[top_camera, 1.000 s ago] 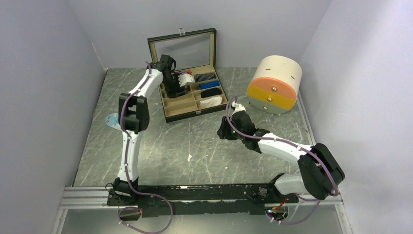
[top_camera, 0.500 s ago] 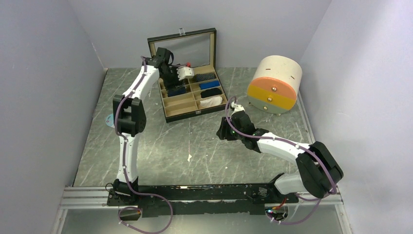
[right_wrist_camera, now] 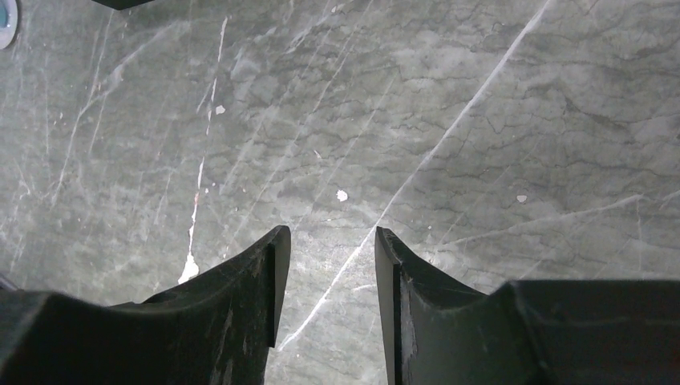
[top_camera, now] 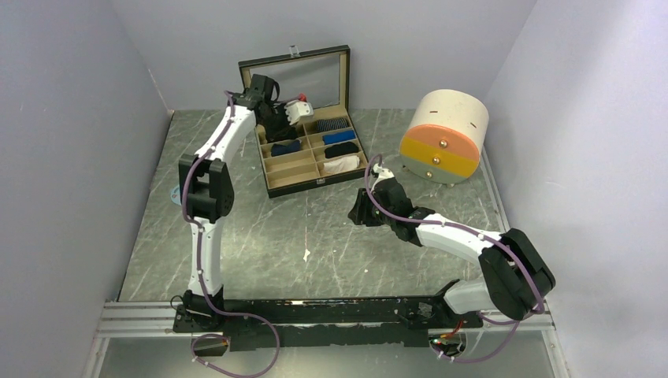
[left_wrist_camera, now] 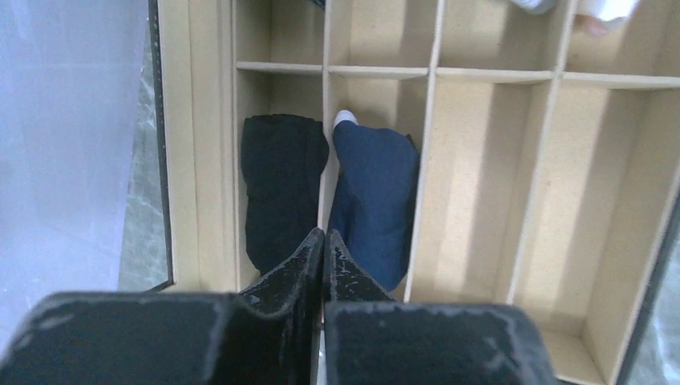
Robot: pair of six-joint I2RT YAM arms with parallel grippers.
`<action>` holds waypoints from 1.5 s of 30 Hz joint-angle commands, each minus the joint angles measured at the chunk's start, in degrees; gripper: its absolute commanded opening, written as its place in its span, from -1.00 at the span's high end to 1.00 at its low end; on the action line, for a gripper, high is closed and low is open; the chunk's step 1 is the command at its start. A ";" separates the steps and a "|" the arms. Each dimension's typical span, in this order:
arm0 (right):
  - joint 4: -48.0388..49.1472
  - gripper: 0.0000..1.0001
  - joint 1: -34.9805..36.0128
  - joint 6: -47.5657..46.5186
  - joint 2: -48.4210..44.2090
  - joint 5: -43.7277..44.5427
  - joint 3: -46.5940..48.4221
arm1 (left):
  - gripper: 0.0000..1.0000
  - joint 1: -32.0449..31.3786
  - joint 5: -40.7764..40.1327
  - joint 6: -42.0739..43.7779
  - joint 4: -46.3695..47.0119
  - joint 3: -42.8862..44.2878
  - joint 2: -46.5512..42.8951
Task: Roll the underwear
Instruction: Place the underwear in the storage box, then reset both arms
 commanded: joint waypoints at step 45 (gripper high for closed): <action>-23.14 -1.00 -8.17 -18.36 -7.25 13.73 30.81 | -0.93 0.64 -26.68 -71.28 21.63 -63.60 -73.94</action>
